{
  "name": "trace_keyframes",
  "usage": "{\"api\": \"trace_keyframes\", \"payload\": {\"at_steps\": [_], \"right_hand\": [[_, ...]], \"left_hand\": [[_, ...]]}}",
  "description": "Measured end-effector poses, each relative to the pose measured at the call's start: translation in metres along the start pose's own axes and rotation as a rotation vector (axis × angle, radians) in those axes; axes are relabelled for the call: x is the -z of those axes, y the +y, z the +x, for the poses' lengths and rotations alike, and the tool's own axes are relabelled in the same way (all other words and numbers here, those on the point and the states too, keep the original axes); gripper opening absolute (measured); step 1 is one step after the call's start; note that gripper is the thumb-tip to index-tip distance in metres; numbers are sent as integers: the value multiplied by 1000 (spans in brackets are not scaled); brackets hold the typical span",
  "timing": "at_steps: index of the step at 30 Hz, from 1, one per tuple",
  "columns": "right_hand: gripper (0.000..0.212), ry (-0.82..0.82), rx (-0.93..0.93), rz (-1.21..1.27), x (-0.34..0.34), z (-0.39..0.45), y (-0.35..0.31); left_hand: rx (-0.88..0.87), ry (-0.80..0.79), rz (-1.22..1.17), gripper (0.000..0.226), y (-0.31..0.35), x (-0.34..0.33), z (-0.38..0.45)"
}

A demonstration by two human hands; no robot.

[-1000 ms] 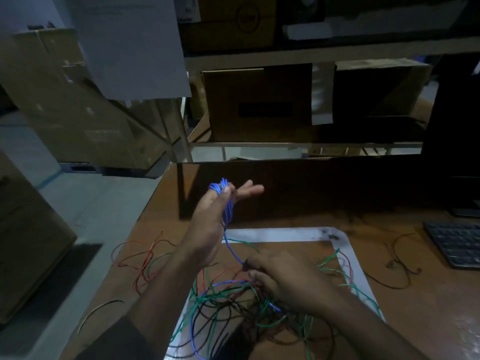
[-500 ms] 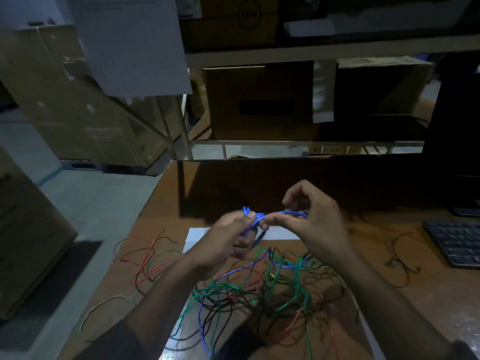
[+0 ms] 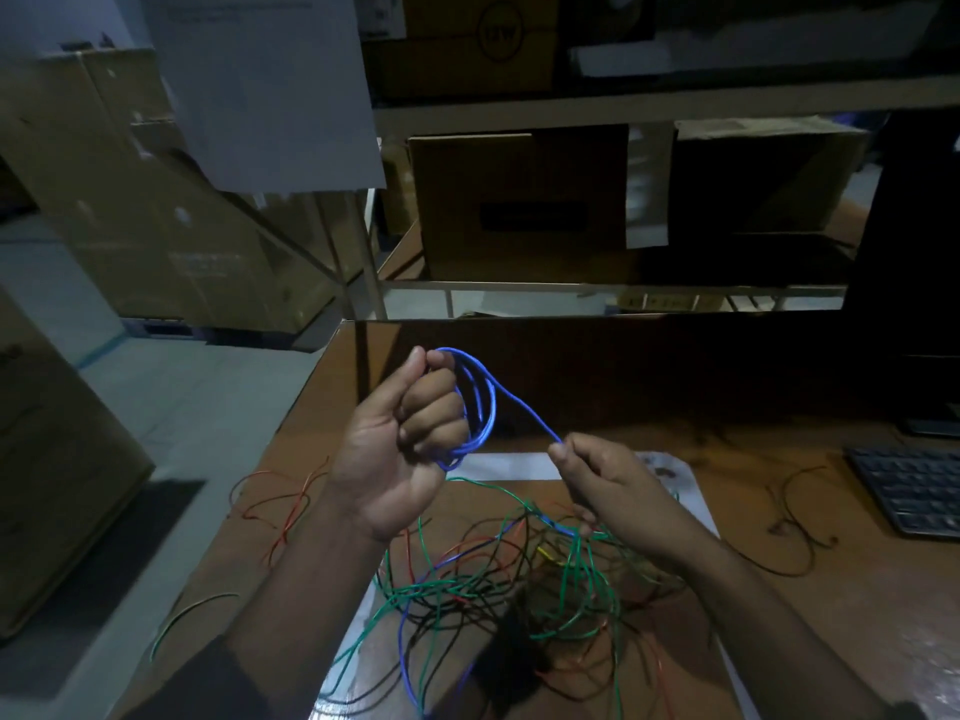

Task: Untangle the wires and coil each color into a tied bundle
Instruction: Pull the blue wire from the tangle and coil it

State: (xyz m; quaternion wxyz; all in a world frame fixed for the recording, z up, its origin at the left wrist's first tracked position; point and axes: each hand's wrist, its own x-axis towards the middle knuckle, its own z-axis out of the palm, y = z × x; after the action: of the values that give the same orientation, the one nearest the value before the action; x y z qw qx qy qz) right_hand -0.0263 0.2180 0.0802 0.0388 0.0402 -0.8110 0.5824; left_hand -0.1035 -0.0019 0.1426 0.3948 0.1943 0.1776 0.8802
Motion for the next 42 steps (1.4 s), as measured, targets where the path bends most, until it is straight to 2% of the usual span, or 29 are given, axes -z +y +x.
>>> {"api": "trace_keyframes", "payload": {"at_steps": [9, 13, 16, 19, 23, 27, 29, 31, 33, 35, 37, 39, 42], "right_hand": [[36, 157, 126, -274, 14, 1, -6], [38, 142, 109, -358, 15, 3, -2], [29, 170, 143, -294, 15, 4, -1], [23, 422, 224, -36, 10, 5, -11], [23, 575, 207, 236, 4, 8, -26], [27, 674, 177, 260, 6, 15, -21], [26, 682, 146, 183, 3, 16, -14], [22, 632, 116, -171, 0, 16, -1], [18, 446, 34, -546, -7, 12, 9], [16, 230, -60, -767, -17, 8, 11], [15, 51, -73, -944, -28, 7, 6], [23, -66, 3, -981, -34, 5, -2], [29, -168, 123, -834, -31, -1, -15]], "left_hand": [[-94, -1, -87, 29, 18, -1, 5], [-157, -7, -97, 30, 27, -5, 5], [-189, 11, -137, 30, 35, 1, 4], [-203, 37, -228, 32, 36, 11, 4], [-224, 105, -204, 27, 26, 18, 5], [-237, 196, -90, 25, 11, 15, 1], [-262, 223, -38, 22, 5, 9, 0], [-301, 261, 28, 19, 3, 2, 1], [-362, 308, 100, 14, 4, -6, 4], [-418, 323, 180, 17, 4, -10, 8], [-431, 283, 304, 25, 1, -12, 10], [-429, 236, 497, 27, -3, -7, 13], [-407, 274, 823, 32, -8, 6, 16]]}}
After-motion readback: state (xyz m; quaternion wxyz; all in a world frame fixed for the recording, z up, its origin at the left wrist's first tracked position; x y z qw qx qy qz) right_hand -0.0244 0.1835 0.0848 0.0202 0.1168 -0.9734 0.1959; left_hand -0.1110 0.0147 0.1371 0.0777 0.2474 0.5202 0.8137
